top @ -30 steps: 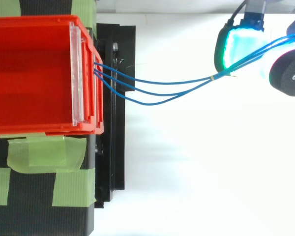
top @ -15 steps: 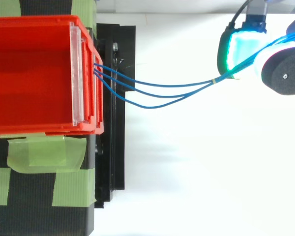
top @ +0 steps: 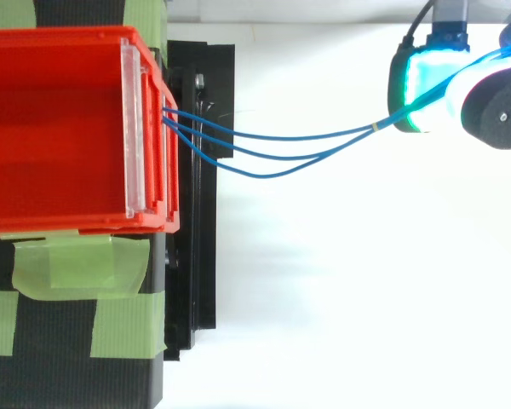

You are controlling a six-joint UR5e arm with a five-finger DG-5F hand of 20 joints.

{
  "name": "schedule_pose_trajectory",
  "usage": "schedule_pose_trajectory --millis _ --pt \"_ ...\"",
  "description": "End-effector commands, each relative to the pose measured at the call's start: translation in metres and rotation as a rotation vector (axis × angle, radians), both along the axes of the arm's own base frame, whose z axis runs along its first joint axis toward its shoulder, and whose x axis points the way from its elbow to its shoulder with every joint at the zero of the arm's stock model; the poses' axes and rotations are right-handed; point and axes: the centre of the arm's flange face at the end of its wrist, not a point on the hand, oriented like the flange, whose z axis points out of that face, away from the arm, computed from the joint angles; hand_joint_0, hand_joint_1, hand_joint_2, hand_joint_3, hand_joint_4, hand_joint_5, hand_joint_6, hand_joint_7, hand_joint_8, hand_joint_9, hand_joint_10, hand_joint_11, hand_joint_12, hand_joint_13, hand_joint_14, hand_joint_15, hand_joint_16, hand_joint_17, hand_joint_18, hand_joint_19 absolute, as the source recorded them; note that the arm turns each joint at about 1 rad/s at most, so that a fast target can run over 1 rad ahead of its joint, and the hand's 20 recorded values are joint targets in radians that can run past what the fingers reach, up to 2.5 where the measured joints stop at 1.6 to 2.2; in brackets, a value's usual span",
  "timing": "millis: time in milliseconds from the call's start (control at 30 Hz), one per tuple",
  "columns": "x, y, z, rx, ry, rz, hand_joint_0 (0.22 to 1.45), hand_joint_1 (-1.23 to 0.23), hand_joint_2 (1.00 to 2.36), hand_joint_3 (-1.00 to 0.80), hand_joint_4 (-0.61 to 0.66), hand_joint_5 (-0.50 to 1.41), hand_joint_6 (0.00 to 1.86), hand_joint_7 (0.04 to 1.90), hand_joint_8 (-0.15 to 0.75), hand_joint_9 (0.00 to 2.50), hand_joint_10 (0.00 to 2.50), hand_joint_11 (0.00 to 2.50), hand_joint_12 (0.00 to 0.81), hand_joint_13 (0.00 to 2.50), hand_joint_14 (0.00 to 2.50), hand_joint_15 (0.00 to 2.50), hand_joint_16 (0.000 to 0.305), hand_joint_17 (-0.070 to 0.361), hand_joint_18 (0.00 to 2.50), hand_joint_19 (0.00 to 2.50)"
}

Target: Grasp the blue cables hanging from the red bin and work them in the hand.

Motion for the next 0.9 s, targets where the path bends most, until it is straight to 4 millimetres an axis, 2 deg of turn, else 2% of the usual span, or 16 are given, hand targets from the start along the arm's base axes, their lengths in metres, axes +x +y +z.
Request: schedule_pose_trajectory --millis 0,267,333,367,433,500,800,867 --pt "0.0 -0.001 0.001 -0.002 -0.007 -0.011 0.9 -0.61 1.01 -0.75 0.12 0.25 0.58 1.28 0.367 1.8 2.5 2.5 0.416 1.81 2.5 1.3 0.147 0.11 2.47 0.51" --pt "0.0 -0.004 0.002 -0.024 -0.009 -0.042 0.89 -0.62 1.02 -0.5 0.11 0.25 0.55 1.3 0.382 1.79 2.5 2.5 0.436 1.82 2.5 1.34 0.153 0.114 2.47 0.54" --pt "0.0 -0.004 0.002 -0.024 -0.009 -0.04 0.88 -0.61 1.02 -0.59 0.13 0.25 0.53 1.31 0.377 1.78 2.5 2.5 0.442 1.81 2.5 1.32 0.155 0.116 2.46 0.53" --pt "0.0 -0.006 0.002 -0.024 -0.009 -0.042 0.85 -0.6 1.01 -0.74 0.14 0.25 0.52 1.31 0.372 1.78 2.5 2.5 0.441 1.81 2.5 1.34 0.158 0.118 2.47 0.52" --pt "0.0 -0.006 0.002 -0.028 -0.007 -0.042 0.82 -0.59 1.0 -0.9 0.16 0.25 0.51 1.31 0.374 1.78 2.5 2.5 0.444 1.81 2.5 1.33 0.157 0.118 2.48 0.53" --pt "0.0 -0.007 0.002 -0.033 -0.004 -0.043 0.8 -0.57 1.0 -0.97 0.17 0.26 0.49 1.32 0.378 1.78 2.5 2.5 0.445 1.81 2.5 1.34 0.161 0.121 2.49 0.52" --pt "0.001 -0.011 0.003 -0.117 0.026 -0.059 0.8 -0.56 1.0 -1.0 0.18 0.29 0.43 1.35 0.373 1.78 2.5 2.5 0.43 1.81 2.5 1.3 0.156 0.117 2.49 0.51" --pt "0.001 -0.012 0.003 -0.127 0.027 -0.06 0.82 -0.57 1.0 -0.96 0.17 0.3 0.42 1.35 0.37 1.78 2.5 2.5 0.431 1.8 2.5 1.31 0.152 0.114 2.47 0.51"
